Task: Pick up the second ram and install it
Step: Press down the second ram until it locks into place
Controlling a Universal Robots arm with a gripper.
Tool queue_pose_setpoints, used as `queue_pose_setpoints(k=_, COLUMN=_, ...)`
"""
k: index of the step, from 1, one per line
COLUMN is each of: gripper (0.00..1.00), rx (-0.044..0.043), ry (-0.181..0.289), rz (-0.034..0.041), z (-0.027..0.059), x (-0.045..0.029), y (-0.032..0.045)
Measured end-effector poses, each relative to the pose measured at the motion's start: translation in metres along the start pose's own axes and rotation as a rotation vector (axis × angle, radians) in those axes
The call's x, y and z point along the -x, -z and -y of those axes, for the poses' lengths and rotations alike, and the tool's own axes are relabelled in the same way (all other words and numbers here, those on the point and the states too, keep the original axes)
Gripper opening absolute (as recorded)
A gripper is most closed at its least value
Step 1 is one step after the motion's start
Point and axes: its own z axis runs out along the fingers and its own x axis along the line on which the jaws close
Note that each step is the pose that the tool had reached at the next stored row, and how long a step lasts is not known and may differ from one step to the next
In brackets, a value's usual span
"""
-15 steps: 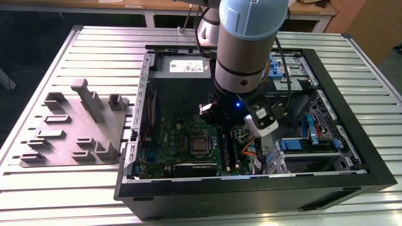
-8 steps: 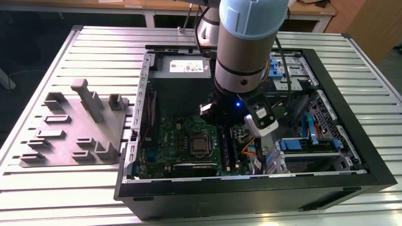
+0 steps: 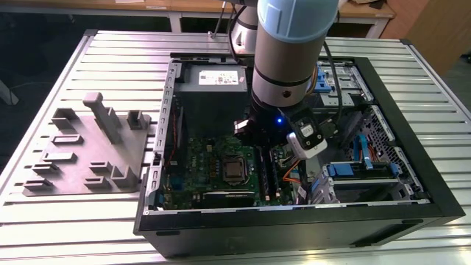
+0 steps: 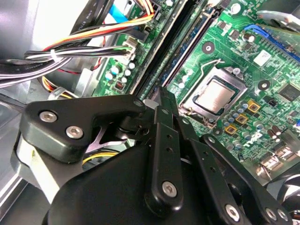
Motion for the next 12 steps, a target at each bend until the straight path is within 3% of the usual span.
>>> queue_pose_setpoints(k=12, gripper=0.10, rx=0.0052, ry=0.000, rz=-0.0001, z=-0.0041, x=-0.0001, y=-0.0002)
